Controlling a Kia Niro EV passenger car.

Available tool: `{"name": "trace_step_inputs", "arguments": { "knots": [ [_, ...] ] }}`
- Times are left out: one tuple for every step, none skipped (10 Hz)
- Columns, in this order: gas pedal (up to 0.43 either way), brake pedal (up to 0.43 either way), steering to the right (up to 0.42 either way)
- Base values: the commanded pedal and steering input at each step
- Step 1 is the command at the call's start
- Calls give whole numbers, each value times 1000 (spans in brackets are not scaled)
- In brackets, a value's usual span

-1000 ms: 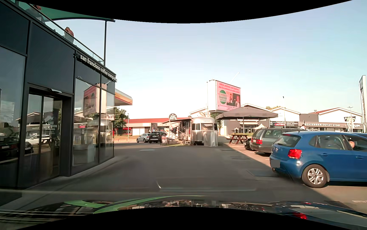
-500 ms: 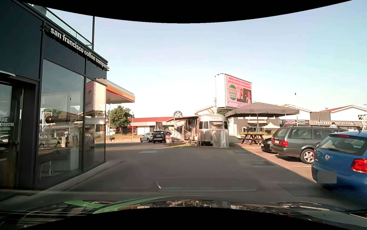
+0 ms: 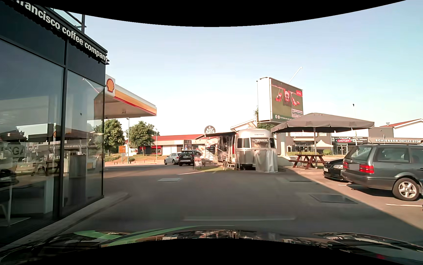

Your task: Follow the waypoints while adhering to traffic rules and regulations

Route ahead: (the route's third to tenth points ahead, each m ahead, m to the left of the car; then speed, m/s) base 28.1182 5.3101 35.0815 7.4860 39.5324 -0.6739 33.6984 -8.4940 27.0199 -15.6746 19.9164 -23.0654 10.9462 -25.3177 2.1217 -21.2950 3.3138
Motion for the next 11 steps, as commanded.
{"name": "trace_step_inputs", "arguments": {
  "knots": [
    [0,24,-49],
    [0,0,-48],
    [0,0,-48],
    [0,0,-48],
    [0,0,-48],
    [0,0,-48],
    [0,0,-48],
    [0,0,-49],
    [0,0,-51],
    [0,0,-56],
    [8,0,-60]
  ]
}}
